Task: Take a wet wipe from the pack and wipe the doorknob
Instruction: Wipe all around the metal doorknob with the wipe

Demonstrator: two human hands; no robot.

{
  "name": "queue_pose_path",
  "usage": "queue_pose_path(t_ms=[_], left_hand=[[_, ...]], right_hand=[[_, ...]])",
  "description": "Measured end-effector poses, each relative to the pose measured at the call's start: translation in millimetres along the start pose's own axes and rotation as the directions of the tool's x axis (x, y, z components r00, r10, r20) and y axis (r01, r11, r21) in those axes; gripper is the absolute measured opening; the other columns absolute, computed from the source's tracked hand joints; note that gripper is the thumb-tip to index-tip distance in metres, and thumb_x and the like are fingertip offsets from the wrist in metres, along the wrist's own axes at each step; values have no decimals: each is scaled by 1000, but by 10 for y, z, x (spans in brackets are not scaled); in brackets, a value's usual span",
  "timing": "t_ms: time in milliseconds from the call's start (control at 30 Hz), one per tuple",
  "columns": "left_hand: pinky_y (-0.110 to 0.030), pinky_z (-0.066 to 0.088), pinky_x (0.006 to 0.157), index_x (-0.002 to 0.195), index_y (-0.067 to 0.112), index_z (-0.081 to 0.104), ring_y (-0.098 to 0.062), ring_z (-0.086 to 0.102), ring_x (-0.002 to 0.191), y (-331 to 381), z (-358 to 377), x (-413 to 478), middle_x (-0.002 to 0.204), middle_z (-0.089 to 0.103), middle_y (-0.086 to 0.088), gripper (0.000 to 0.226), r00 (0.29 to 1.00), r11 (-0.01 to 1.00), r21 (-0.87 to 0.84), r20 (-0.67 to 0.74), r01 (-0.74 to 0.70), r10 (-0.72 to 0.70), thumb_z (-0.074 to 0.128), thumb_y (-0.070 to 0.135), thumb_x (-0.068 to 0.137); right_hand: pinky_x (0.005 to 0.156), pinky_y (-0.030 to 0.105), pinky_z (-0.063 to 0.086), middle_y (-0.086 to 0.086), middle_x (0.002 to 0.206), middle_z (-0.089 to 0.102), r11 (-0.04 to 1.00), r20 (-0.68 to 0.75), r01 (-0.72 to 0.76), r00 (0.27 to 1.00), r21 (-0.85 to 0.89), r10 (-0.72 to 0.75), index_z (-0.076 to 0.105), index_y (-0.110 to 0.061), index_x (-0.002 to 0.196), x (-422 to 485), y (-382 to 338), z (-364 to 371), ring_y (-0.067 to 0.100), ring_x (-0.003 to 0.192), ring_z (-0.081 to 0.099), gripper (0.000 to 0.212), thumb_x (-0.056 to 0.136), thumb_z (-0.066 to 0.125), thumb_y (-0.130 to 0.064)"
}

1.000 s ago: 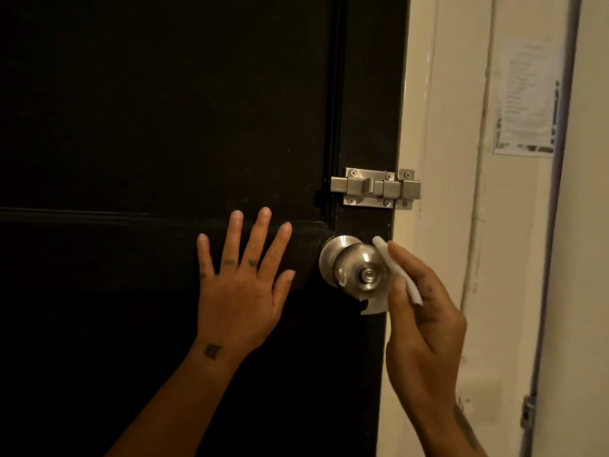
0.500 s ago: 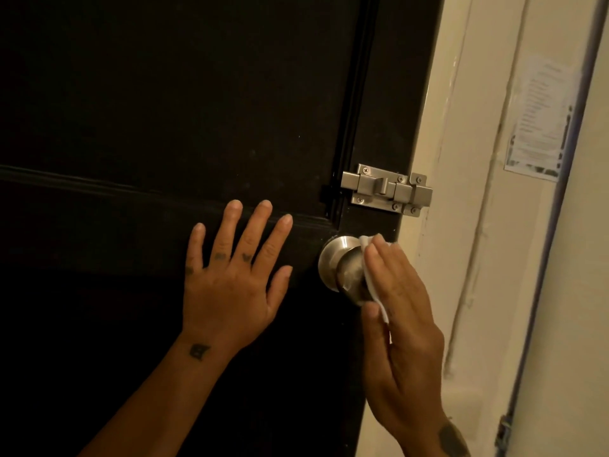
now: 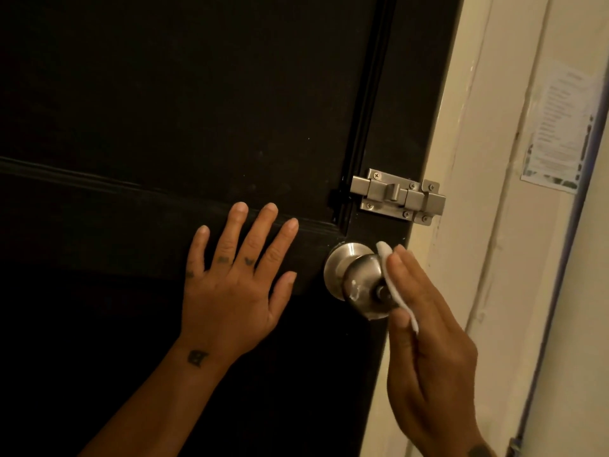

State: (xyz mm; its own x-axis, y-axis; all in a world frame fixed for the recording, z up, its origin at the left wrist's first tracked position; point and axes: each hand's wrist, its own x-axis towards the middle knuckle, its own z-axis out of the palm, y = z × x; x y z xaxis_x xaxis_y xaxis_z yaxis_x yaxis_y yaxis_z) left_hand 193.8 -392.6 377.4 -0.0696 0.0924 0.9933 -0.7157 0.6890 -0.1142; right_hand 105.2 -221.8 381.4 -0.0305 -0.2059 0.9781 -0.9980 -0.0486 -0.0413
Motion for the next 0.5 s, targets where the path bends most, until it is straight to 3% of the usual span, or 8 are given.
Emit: queue_pose_path(t_ms=[100,267,433,500], left_hand=[[-49,18,104,141,25,26,-27,26,133,11,7,-8,145,29,-2,55,1000,1000,12,0,3,-3,34,43,90],[-48,18,105,142,24,26,-26,26,133,1,2,-6,144,28,-2,55,1000,1000,15,2,1,-1,34,43,90],[-48,18,105,141,24,27,-26,26,134,12,8,-10,145,27,-2,54,1000,1000,25,19,1,-2,33,43,91],[-48,17,105,141,24,27,-26,26,134,6,4,-11,145,27,-2,54,1000,1000,28,21,-1,0,32,43,91]], right_hand=[[112,23,19,5,141,36,991,67,87,995,-103,-80,37,-10,133,16,-54,42,17,135,27,48,98,21,-39],[110,20,21,3,140,44,997,92,-80,993,2,79,40,-17,134,154,-9,-12,11,133,32,59,94,15,-51],[113,23,17,5,143,35,994,87,65,995,-87,-57,35,-10,135,-16,-79,27,15,137,24,52,98,17,-41],[112,21,17,2,143,34,999,85,28,996,-36,-25,35,-12,135,38,-69,29,12,137,23,50,97,18,-41]])
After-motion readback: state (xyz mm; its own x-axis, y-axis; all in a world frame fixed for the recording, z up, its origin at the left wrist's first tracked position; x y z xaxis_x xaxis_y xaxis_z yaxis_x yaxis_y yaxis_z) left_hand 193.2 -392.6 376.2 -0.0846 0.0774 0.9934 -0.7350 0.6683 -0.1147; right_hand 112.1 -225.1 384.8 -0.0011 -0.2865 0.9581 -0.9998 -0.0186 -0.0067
